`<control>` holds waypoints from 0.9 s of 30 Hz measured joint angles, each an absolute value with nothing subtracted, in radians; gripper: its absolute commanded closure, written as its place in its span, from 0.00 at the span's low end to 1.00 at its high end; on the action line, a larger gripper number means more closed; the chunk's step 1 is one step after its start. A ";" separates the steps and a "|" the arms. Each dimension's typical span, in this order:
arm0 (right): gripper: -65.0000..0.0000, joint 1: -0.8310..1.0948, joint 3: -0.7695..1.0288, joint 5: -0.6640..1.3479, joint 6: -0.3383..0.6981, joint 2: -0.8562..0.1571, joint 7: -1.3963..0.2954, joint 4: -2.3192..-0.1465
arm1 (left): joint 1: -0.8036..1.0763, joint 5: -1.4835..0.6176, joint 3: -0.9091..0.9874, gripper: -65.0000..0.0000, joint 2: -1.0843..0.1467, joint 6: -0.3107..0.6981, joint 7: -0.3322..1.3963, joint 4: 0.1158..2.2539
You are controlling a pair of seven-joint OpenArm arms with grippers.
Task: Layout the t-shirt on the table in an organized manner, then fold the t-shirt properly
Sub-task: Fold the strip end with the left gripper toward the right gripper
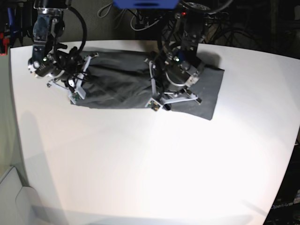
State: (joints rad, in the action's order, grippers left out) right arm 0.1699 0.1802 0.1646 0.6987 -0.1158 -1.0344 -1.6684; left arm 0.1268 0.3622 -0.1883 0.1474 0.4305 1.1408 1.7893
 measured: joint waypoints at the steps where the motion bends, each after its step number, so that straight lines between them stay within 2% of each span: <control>1: 0.97 0.170 0.180 0.165 0.699 -0.116 -1.034 -1.668 | 0.127 0.362 -0.188 1.00 0.147 0.430 1.141 1.789; 12: 0.97 0.170 0.180 0.165 0.699 -0.116 -1.034 -1.668 | 0.104 0.355 -0.188 0.98 0.147 0.430 1.141 1.791; 17: 0.97 0.170 0.180 0.165 0.699 -0.116 -1.034 -1.668 | 0.100 0.355 -0.188 0.79 0.147 0.426 1.141 1.789; 21: 0.97 0.171 0.180 0.165 0.699 -0.116 -1.034 -1.668 | 0.097 0.356 -0.257 0.67 0.142 0.293 1.142 1.789; 27: 0.97 0.170 0.162 0.162 0.698 -0.121 -1.034 -1.668 | 0.099 0.342 -0.341 0.65 0.149 0.263 1.133 1.791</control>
